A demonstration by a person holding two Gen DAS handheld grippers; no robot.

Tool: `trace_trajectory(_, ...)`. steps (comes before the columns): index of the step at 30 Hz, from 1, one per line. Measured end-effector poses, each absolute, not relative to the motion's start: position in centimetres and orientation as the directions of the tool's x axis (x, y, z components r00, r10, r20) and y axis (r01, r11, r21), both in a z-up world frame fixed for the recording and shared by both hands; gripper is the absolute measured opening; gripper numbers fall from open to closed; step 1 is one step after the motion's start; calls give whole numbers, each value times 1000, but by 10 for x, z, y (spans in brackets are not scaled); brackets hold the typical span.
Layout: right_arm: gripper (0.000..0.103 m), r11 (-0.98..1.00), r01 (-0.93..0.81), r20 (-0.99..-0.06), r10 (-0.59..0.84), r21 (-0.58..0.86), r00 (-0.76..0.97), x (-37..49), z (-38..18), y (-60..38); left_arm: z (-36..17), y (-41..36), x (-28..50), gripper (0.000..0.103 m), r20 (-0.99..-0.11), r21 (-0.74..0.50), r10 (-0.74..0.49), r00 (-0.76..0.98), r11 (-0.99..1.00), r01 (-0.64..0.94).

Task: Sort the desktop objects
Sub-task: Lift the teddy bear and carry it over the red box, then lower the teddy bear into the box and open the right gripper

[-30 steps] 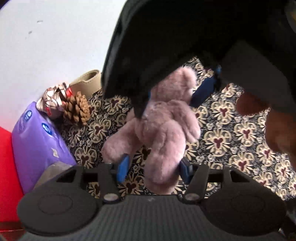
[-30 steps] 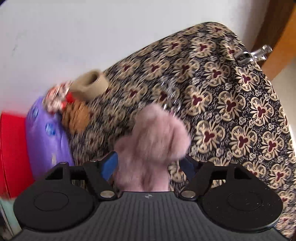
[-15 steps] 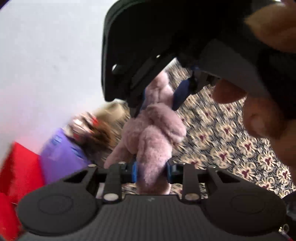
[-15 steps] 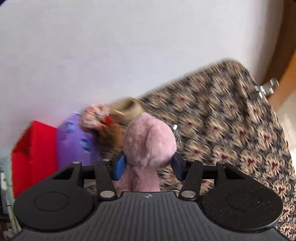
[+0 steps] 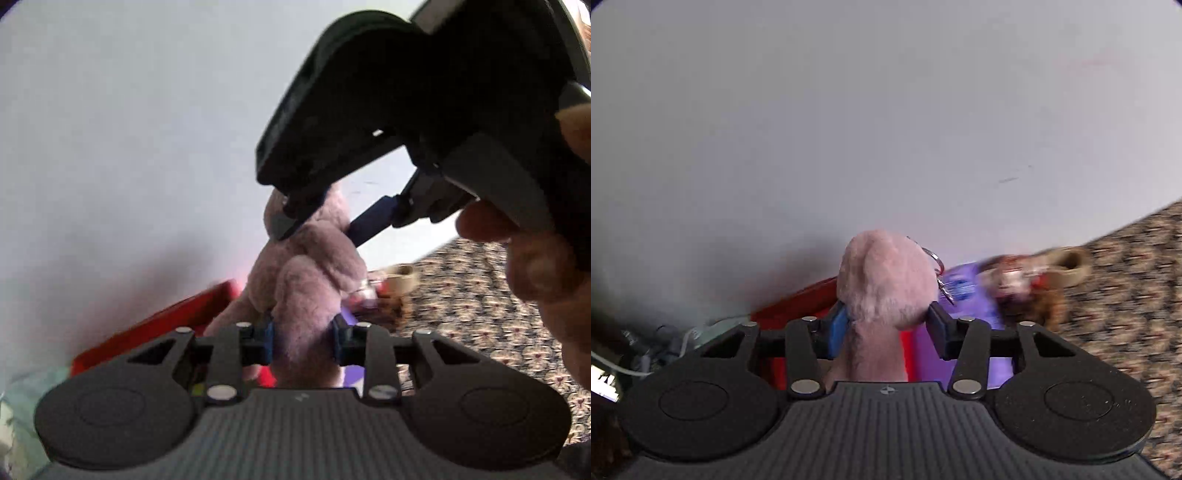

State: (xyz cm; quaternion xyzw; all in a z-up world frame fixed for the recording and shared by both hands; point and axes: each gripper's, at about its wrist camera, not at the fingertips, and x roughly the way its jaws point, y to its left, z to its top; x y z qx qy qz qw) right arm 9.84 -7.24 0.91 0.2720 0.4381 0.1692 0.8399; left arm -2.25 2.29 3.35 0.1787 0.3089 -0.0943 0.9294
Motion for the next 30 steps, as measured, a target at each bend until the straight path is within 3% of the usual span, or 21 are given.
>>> trace_trajectory(2,23,780,-83,-639,564,620,523,104,6,-46,33,47,-19,31,-617,255,-42,786,934,250)
trace_trajectory(5,23,787,-126,-665,585,604,465,112,-11,-2,25,71,-15,31,-634,253,-18,773,940,229)
trace_trajectory(16,37,831,-98,-701,520,548,488,120,-28,55,-6,161,-1,32,-694,248,67,717,957,151)
trace_trajectory(22,43,839,-13,-726,478,544,494,118,-32,49,-36,193,20,36,-753,191,37,657,968,164)
trace_trajectory(27,56,853,37,-762,445,521,472,115,-46,52,-47,192,17,37,-728,264,65,682,945,192)
trace_trajectory(30,57,857,50,-789,448,513,421,118,-60,62,-43,183,19,39,-724,264,55,688,943,203)
